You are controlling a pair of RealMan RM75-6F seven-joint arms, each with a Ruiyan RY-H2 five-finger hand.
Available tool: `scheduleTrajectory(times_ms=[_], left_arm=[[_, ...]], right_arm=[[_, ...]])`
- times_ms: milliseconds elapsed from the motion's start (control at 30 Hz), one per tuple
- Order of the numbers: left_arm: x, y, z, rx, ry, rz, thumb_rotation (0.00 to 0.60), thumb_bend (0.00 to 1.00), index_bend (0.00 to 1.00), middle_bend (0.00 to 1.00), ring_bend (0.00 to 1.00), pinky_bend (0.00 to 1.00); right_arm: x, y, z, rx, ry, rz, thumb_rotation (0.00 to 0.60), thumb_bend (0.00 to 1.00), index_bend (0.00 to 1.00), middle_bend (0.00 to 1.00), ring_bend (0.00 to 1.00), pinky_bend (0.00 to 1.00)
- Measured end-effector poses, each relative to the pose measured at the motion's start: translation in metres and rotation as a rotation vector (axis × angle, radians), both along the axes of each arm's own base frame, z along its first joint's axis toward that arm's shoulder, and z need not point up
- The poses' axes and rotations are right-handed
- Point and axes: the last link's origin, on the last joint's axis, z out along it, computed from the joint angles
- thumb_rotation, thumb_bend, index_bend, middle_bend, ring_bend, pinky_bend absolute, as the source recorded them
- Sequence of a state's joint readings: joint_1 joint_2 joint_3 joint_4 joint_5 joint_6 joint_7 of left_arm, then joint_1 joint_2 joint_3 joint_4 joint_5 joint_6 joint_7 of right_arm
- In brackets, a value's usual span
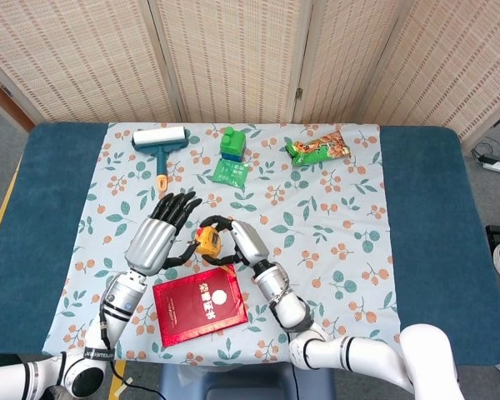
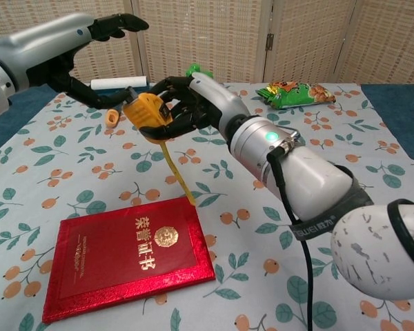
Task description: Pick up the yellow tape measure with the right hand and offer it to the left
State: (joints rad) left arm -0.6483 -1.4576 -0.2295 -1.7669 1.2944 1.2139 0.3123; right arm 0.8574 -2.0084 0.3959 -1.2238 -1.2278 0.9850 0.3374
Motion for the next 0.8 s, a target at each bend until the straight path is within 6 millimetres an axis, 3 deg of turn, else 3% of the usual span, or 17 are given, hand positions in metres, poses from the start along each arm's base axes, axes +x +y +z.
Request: scheduleTrajectory(times_ms=[133, 233, 800], left_arm=[[-0.0014, 0.0005, -0.0006, -0.007, 0.01, 0.003, 0.6, 0.58, 0.33, 0.07, 0.05, 0.0], [-0.0013, 0.0008, -0.0009, -0.009, 0.003, 0.004, 0.6, 0.6, 0.39, 0.08, 0.05, 0.0], [-0.0039, 0.0049, -0.0027, -0.001, -0.002, 0.015, 0.6, 0.68, 0.56, 0.15, 0.08, 0.0]], right_arm=[[0.0002, -0.001, 0.0001, -0.001, -0.001, -0.004, 0.6, 0.43, 0.63, 0.52, 0.5, 0.3], [0.0006, -0.001, -0.0004, 0.001, -0.001, -0.005, 0.6, 0.43, 0.63, 0.52, 0.5, 0.31], [0.0, -0.0033, -0.0008, 0.005, 0.009, -0.008, 0.6, 0.43, 0.63, 0.52, 0.5, 0.3]])
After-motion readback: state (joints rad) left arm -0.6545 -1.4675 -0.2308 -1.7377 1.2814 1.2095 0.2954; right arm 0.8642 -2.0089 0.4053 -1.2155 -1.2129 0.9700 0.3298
